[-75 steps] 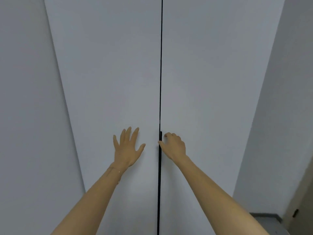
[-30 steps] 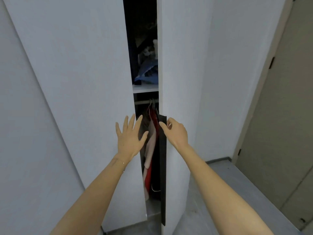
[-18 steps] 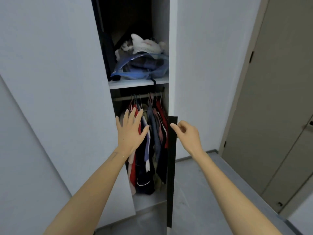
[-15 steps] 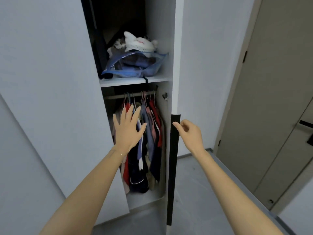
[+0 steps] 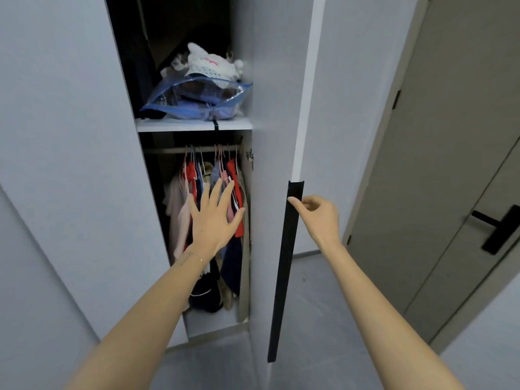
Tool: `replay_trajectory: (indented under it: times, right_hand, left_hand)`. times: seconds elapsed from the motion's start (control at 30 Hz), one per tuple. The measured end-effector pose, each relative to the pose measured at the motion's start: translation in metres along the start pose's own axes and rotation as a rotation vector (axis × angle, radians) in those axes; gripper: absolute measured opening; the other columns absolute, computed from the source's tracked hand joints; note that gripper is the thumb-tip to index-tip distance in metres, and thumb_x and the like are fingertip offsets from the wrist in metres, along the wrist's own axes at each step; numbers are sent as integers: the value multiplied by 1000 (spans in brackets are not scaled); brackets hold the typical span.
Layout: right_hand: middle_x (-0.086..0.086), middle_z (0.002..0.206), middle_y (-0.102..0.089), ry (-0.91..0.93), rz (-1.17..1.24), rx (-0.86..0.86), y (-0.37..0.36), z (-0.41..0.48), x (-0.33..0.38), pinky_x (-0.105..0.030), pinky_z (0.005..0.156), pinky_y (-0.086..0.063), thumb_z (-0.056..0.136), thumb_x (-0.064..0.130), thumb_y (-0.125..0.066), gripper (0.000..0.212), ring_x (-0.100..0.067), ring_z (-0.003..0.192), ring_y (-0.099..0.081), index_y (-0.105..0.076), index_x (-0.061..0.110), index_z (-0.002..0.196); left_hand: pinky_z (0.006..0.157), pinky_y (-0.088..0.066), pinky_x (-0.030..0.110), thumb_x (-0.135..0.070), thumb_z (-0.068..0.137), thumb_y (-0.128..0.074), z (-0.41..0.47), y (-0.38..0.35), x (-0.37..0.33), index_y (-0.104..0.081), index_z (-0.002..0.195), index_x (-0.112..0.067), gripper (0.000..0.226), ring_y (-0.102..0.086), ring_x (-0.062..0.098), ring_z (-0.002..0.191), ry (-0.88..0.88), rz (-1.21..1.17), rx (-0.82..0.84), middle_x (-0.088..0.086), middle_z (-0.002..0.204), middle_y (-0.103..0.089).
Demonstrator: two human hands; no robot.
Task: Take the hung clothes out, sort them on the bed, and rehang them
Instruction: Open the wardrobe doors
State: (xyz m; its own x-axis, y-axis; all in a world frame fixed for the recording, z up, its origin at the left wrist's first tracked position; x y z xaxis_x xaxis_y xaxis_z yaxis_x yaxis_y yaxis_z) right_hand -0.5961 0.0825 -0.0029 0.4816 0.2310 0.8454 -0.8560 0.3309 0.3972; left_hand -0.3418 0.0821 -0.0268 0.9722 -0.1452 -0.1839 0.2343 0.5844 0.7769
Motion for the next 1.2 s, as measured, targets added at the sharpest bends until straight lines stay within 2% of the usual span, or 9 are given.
replay_trajectory:
  times: [0.1, 0.17, 0.23, 0.33, 0.47, 0.6, 0.77, 1.0, 1.2]
  right_hand:
    - [7, 119, -66, 46, 29, -47, -19, -6, 10, -31, 97, -49, 84, 55, -68, 54, -11, 113, -59, -63, 22, 125]
    - [3, 149, -41, 172, -15, -166, -25, -13, 31, -33, 115, -30, 85, 52, -69, 77, -12, 139, -34, -38, 23, 148]
    - [-4, 158, -23, 419, -118, -281, -37, -23, 69, -34, 120, -17, 86, 47, -71, 87, -18, 148, -17, -24, 19, 153]
    - [-5, 159, -21, 647, -182, -209, -87, -28, 116, -40, 121, -15, 87, 42, -71, 81, -23, 150, -12, -29, 19, 153]
    - [-3, 160, -20, 640, -225, -97, -166, -10, 142, -48, 121, -17, 88, 47, -66, 77, -22, 150, -8, -30, 25, 153]
    - [-3, 161, -20, 620, -325, -59, -236, 10, 153, -47, 122, -14, 90, 50, -62, 77, -22, 151, -7, -27, 27, 154]
    - [-4, 162, -19, 545, -340, 24, -308, 30, 156, -45, 121, -15, 90, 54, -61, 80, -24, 150, -9, -23, 27, 155]
    - [-7, 161, -21, 466, -313, 158, -392, 69, 166, -46, 121, -18, 88, 52, -65, 85, -24, 149, -16, -21, 25, 156]
    - [0, 163, -17, 313, -53, 368, -455, 110, 174, -39, 121, -17, 93, 51, -57, 83, -17, 149, -13, -13, 23, 157]
  left_hand:
    - [117, -4, 61, -65, 95, -22, 1, 6, 19, -23, 156, -29, 71, -17, 31, 150, 14, 0, -12, 5, 163, -24]
    - [117, -5, 63, -64, 95, -20, 4, 8, 38, -23, 156, -27, 72, -17, 31, 150, 36, 15, -17, 5, 162, -24]
    - [118, -6, 64, -62, 96, -23, 6, 10, 59, -22, 156, -27, 70, -15, 30, 151, 60, 38, -13, 5, 163, -23]
    - [119, -3, 62, -58, 99, -32, 12, 17, 95, -18, 157, -30, 66, -11, 28, 152, 92, 37, -8, 2, 164, -18]
    - [118, 3, 60, -62, 98, -23, 28, 31, 163, -13, 158, -32, 68, -4, 27, 153, 86, 99, -4, 1, 166, -10]
    - [117, -3, 63, -63, 96, -25, 46, 46, 241, -20, 157, -30, 70, -11, 32, 151, 69, 149, -77, 5, 165, -17]
    - [118, 0, 61, -62, 96, -23, 67, 50, 321, -13, 158, -30, 71, -3, 27, 153, 93, 192, -65, 5, 166, -9]
    - [118, -1, 62, -63, 96, -25, 95, 38, 377, -9, 158, -30, 72, 0, 31, 153, 121, 230, -93, 6, 166, -5]
    - [118, -4, 63, -62, 96, -26, 113, 21, 406, -10, 158, -29, 72, -2, 32, 152, 131, 264, -129, 8, 166, -6]
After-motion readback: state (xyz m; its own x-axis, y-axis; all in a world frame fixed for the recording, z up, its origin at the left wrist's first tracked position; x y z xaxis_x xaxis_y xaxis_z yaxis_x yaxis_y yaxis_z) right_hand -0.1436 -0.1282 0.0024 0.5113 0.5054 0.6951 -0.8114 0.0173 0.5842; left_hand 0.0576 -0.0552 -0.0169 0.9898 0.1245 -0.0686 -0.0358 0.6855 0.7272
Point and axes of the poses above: each hand's wrist, its own z-axis towards the middle knuckle, its own y-axis out of the back of the hand, x = y × z, the point moved 5 cm from there along z, towards the middle knuckle
